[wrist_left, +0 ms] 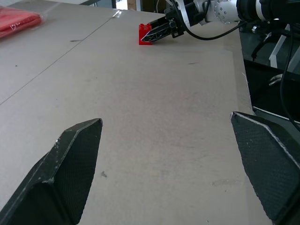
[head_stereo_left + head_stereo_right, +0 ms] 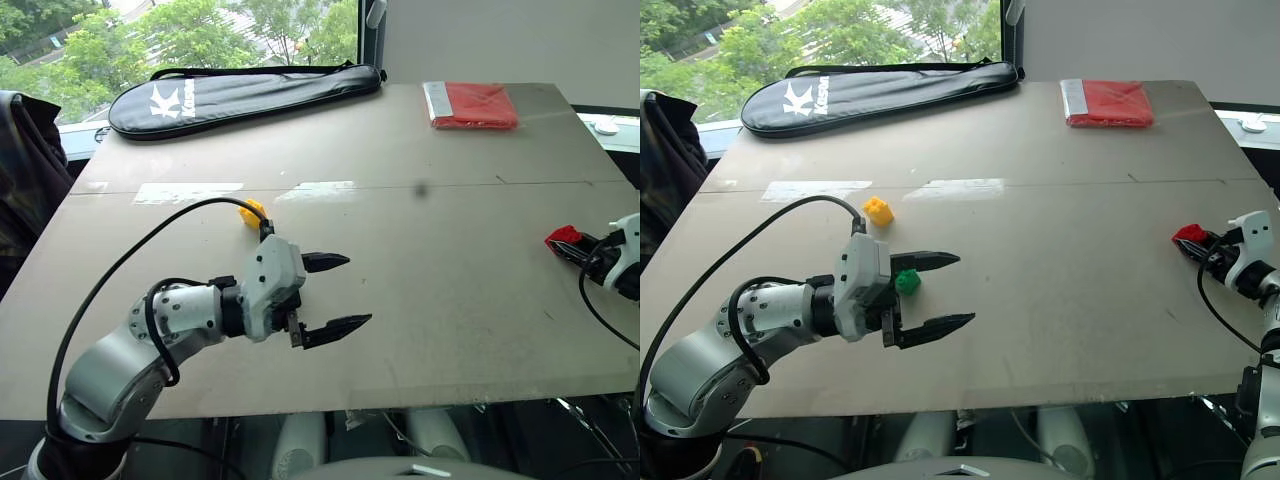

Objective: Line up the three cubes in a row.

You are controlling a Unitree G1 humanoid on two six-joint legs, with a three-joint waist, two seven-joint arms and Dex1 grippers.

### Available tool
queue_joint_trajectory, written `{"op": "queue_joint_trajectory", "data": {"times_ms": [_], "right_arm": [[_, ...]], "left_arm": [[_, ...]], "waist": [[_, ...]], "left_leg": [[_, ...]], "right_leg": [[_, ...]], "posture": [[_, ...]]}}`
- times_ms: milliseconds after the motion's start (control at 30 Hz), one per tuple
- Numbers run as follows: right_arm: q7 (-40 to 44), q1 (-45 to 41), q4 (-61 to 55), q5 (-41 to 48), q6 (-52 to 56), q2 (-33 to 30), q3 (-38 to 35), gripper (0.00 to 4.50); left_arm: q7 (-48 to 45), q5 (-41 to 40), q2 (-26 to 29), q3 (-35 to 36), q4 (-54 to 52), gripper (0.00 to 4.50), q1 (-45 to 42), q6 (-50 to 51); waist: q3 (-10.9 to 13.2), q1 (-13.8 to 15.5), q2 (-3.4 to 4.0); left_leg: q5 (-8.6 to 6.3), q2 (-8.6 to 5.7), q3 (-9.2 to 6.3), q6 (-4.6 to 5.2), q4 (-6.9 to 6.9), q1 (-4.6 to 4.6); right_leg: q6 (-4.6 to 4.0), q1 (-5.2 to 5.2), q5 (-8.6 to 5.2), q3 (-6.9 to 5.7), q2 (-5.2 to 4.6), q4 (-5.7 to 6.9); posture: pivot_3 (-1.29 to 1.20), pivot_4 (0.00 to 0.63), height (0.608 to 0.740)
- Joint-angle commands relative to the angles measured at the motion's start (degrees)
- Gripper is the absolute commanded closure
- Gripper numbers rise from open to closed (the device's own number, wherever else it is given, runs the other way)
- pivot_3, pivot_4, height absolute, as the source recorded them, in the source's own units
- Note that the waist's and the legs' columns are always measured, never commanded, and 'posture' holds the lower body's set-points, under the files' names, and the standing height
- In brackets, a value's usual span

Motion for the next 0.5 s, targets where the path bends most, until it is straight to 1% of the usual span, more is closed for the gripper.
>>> {"op": "queue_joint_trajectory", "data": {"times_ms": [33,200,233,267,300,367,500], "right_arm": [[0.45,2.89,-8.79,2.53,0.95,1.46,-1.00,3.20],[1.78,16.40,-37.65,7.22,9.37,7.47,2.86,3.20],[3.10,17.86,-42.37,7.75,9.73,8.34,4.64,3.20],[6.50,18.27,-45.29,7.71,9.18,8.37,7.15,3.20],[8.92,18.39,-46.91,7.61,8.77,8.21,8.84,3.20],[12.12,17.26,-46.50,6.22,7.85,7.14,11.29,3.20],[24.40,9.57,-37.78,3.53,2.97,5.17,17.46,3.20]], "left_arm": [[0.07,0.20,0.47,0.97,-1.79,0.00,0.80,-0.96],[-0.12,0.19,0.84,1.66,-1.33,0.00,2.00,-0.98],[-0.49,0.46,1.04,1.41,-1.05,0.00,2.07,-1.17],[-1.08,0.88,1.31,1.04,-0.55,0.00,1.87,-1.51],[-1.48,1.21,1.47,0.72,-0.17,0.00,1.64,-1.73],[-2.19,1.74,1.75,0.24,0.64,0.00,0.94,-2.09],[-4.58,3.59,3.27,0.03,2.43,0.00,-0.45,-3.38]], "waist": [[0.00,0.02,0.00],[-0.01,0.32,0.04],[-0.01,0.18,0.05],[0.00,0.13,0.06],[0.04,0.02,0.12],[0.06,0.05,0.15],[0.08,0.20,0.16]], "left_leg": [[0.00,0.00,-0.01,0.00,0.00,0.00],[0.00,0.03,-0.12,0.00,-0.04,0.01],[0.00,0.04,-0.11,0.00,-0.05,-0.01],[0.00,0.05,-0.09,0.00,-0.06,0.02],[0.00,0.05,-0.08,0.00,-0.06,0.03],[0.00,0.04,0.01,0.00,-0.05,0.09],[0.02,0.03,0.00,0.01,0.06,0.11]], "right_leg": [[0.01,0.00,0.00,-0.01,0.00,0.00],[0.20,0.02,0.10,-0.09,0.02,0.02],[0.23,0.00,0.12,-0.08,0.02,0.03],[0.40,0.01,0.00,-0.08,0.03,0.02],[0.40,0.01,-0.02,-0.07,0.03,0.01],[0.29,0.01,-0.06,0.02,0.03,0.02],[0.19,0.04,0.01,0.01,0.06,0.03]], "posture": [[0.00,0.150,0.708],[0.00,0.150,0.708],[0.00,0.150,0.708],[0.00,0.150,0.708],[0.00,0.150,0.708],[0.00,0.150,0.708],[0.00,0.150,0.708]]}}
